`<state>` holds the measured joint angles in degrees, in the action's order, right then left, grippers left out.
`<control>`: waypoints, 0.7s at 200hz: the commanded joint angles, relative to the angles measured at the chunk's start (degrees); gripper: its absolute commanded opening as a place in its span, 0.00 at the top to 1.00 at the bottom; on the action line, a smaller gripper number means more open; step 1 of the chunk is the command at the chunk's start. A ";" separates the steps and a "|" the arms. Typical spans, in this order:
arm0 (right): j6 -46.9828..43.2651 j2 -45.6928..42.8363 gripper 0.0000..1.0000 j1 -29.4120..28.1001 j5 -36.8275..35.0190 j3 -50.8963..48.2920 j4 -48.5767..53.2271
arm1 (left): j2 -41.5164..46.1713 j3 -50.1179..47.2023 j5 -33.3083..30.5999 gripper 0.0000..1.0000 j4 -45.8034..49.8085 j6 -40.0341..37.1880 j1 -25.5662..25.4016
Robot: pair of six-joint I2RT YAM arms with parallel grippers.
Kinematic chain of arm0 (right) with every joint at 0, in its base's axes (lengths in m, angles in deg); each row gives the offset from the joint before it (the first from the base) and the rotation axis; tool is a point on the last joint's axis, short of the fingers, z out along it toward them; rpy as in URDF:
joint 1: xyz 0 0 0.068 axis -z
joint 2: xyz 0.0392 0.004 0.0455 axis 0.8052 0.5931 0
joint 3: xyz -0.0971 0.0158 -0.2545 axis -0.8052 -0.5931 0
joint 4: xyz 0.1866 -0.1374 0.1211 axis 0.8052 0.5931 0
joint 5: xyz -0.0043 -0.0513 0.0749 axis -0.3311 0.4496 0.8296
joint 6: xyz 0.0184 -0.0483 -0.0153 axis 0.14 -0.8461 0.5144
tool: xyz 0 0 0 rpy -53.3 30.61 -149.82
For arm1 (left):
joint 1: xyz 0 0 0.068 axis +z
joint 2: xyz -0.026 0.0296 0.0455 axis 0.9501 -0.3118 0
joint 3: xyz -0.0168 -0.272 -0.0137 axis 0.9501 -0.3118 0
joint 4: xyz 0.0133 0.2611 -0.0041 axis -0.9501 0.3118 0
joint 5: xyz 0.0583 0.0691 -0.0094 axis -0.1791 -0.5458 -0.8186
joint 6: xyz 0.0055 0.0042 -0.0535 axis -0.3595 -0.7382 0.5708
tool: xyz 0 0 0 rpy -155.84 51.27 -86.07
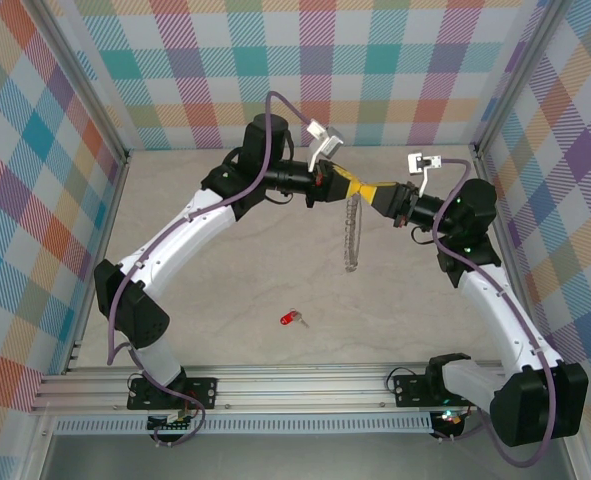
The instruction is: Put the keys on the keyring
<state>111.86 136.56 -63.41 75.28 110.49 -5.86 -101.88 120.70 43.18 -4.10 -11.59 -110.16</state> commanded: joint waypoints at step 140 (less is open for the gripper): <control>2.17 4.14 1.00 -0.24 -4.87 2.04 -21.33 | 13.82 -25.04 -19.76 0.55 -38.39 30.02 2.56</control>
<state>111.82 140.51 -63.52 72.61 110.60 -16.14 -89.35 97.27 22.46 -31.96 11.95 -107.67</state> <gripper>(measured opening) 0.050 0.468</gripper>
